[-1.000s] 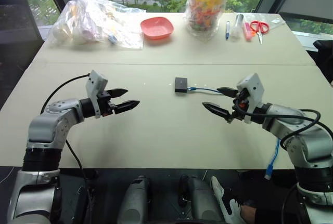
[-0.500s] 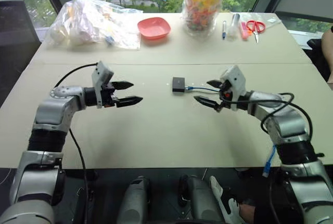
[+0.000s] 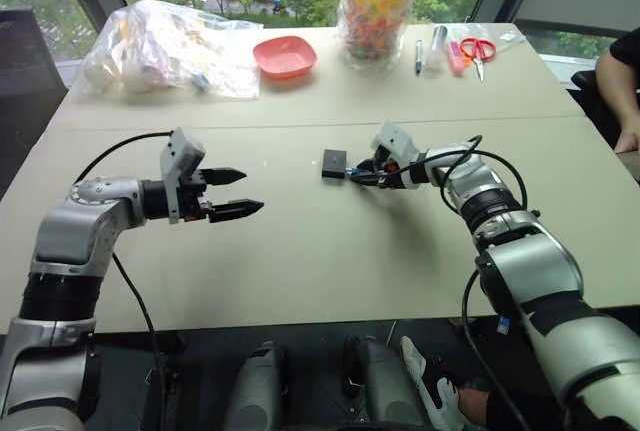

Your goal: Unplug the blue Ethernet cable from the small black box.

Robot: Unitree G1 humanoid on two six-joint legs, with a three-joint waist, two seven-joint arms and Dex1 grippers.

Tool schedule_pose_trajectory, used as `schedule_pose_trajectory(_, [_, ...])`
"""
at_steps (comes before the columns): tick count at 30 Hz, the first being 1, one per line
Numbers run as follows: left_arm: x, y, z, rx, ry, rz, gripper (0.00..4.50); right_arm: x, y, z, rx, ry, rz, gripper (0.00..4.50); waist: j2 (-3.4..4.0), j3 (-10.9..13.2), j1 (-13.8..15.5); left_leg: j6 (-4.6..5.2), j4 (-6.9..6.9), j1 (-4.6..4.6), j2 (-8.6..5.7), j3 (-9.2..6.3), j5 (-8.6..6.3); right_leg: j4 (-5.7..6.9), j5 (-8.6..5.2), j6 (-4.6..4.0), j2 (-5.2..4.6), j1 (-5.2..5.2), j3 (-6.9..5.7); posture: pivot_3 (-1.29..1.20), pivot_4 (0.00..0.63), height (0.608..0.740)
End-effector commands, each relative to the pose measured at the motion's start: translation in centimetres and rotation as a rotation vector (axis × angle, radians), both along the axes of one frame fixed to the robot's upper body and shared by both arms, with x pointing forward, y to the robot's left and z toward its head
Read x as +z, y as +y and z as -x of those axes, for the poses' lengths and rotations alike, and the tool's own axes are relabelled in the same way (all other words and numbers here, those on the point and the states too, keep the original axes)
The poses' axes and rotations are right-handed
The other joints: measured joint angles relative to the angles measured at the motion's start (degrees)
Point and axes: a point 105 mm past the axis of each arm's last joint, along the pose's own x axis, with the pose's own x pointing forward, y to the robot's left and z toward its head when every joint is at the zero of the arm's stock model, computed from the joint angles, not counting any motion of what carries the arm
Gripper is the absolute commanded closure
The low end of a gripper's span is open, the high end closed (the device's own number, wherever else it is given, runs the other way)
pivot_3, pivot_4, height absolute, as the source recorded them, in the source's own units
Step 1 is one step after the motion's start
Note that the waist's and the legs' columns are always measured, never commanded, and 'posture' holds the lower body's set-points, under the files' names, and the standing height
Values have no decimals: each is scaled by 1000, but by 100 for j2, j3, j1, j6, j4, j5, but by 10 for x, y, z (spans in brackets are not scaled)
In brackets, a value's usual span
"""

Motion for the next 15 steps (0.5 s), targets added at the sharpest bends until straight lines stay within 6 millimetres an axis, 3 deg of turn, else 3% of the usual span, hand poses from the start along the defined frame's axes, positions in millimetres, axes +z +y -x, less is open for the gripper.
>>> schedule_pose_trajectory(1, [14, 2, 0, 27, -61, 12, 0, -2, -2, -5, 1, -67, 108, 4470, 0, 0, 0, -3, 0, 15, 2, 2, 1, 0, 2, -4, 0, 11, 3, 0, 150, 740])
schedule_pose_trajectory(5, [16, 5, -18, 64, -76, 43, 0, 12, -5, -13, 50, -303, 274, 4470, 1, 0, 31, -8, 1, 50, 9, 2, 3, -3, -5, -35, -1, 38, 15, 0, 150, 740])
schedule_pose_trajectory(8, [26, 3, -51, 106, -78, 150, 0, 40, -2, -15, 126, -597, 364, 4470, 1, 1, 94, -9, 3, 53, 5, 7, 4, -5, -5, -35, -4, 46, 16, 0, 150, 740])
schedule_pose_trajectory(10, [34, -8, -69, 87, -54, 237, 0, 61, 4, -10, 155, -761, 341, 4470, -1, 2, 120, -9, 5, 41, -3, 7, 5, -9, -4, -31, -4, 43, 17, 0, 150, 740])
schedule_pose_trajectory(15, [42, -39, -89, -12, 9, 349, 0, 91, 8, 2, 166, -952, 302, 4470, -2, 2, 33, 2, -1, 10, -9, 33, -1, -15, 18, 6, 0, 13, 34, 0, 150, 740])
